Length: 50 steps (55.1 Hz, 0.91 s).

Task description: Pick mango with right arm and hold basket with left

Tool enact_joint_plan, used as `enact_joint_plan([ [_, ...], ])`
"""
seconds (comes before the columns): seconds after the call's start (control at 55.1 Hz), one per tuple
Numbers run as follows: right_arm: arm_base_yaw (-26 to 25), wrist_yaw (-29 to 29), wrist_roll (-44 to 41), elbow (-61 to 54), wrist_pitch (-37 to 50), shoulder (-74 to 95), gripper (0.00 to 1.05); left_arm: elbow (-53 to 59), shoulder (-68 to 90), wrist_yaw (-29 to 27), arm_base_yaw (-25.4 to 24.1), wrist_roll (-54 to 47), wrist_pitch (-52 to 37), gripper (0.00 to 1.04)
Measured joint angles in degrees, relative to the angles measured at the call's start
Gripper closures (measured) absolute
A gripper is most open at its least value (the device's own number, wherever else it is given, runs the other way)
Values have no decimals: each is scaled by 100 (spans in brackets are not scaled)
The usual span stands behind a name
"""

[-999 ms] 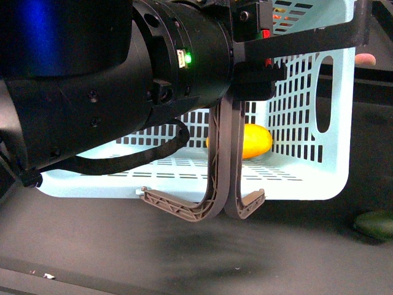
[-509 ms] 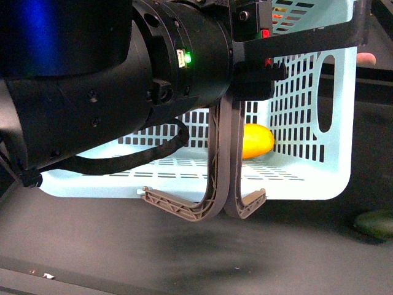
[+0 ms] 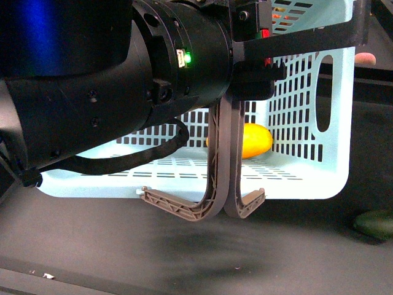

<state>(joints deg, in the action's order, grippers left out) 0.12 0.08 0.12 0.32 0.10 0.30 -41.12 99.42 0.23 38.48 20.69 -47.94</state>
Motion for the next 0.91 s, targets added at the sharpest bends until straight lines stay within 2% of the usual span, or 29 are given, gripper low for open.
enact_joint_plan([
  [0.036,0,0,0,0,0,0,20,-22,35,-382,57,-118,-28,100],
  [0.091,0,0,0,0,0,0,10,-146,212,-1596,105,-455,-24,100],
  [0.127,0,-2,4,0,0,-4,6,-251,315,-2070,107,-553,31,100],
  [0.2,0,-2,4,0,0,-4,9,-540,485,-2573,52,-608,216,100],
  [0.4,0,4,4,0,-2,-4,8,-1270,1071,-2865,-527,271,796,100],
  [0.69,0,-13,4,0,-2,-4,8,-2179,2033,-2813,-1593,3005,1753,100],
  [0.908,0,-7,4,0,-2,-4,8,-2684,2417,-2726,-1923,4828,2013,100],
])
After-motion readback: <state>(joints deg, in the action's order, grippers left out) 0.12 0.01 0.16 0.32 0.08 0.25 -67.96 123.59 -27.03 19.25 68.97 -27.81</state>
